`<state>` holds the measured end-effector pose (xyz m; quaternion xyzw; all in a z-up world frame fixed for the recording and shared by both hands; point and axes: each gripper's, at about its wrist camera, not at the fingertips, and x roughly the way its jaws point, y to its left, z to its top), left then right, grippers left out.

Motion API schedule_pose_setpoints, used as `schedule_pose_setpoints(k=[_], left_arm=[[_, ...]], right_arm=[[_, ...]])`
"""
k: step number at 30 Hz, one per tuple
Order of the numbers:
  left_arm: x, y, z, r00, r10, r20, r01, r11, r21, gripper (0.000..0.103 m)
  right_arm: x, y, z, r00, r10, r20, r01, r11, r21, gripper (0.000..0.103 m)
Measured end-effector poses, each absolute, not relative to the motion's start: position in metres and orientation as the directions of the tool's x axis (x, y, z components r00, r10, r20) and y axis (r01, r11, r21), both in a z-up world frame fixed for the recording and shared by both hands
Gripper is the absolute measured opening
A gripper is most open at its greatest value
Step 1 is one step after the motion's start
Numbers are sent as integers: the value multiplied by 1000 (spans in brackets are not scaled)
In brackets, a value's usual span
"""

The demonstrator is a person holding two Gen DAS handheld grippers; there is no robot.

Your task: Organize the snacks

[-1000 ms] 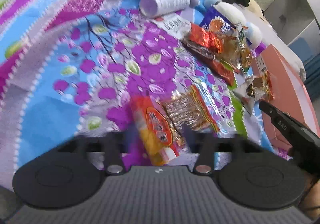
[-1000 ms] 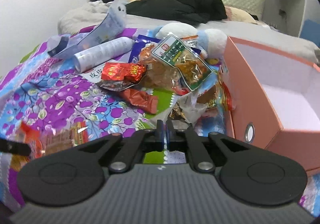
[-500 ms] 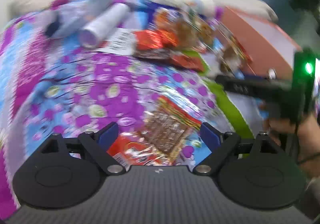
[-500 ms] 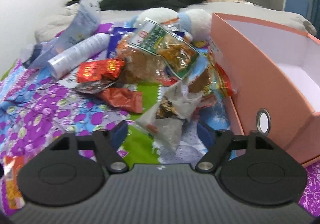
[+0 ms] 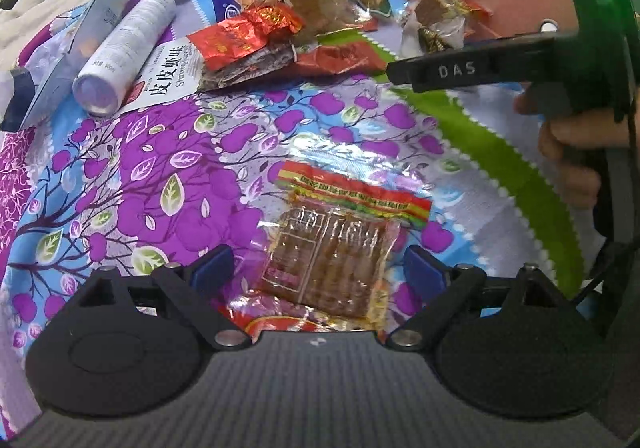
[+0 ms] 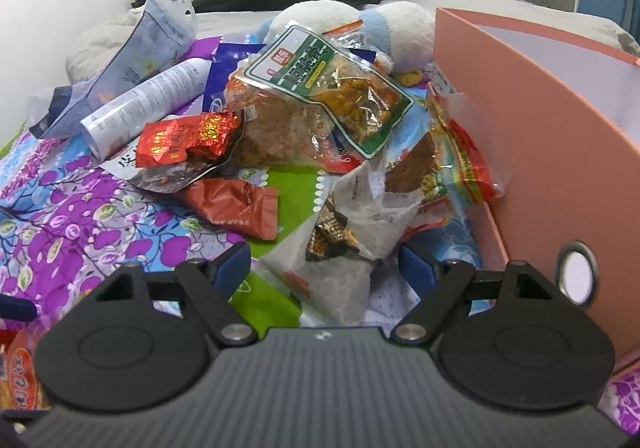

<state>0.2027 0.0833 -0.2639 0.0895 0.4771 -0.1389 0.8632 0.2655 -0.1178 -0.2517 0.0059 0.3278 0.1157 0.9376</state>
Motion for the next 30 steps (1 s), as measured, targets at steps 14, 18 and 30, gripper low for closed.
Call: schedule_pose_setpoints(k=[14,18,30], left_arm=[[198,82,-257,542,-190,-818,269,962,-45,66],[194,84,-253,553,-188,-811,208,975,-85,61],[167,83,-233,595,-166,-787,7,979,-201,60]], right_arm=[[260,-121,-248,738,271,-618,-281,956,83,67],[246,-122,-241,734,278,-619,-296,952,77,67],[195,-132,-211,714,311,-628,-343,936,74,66]])
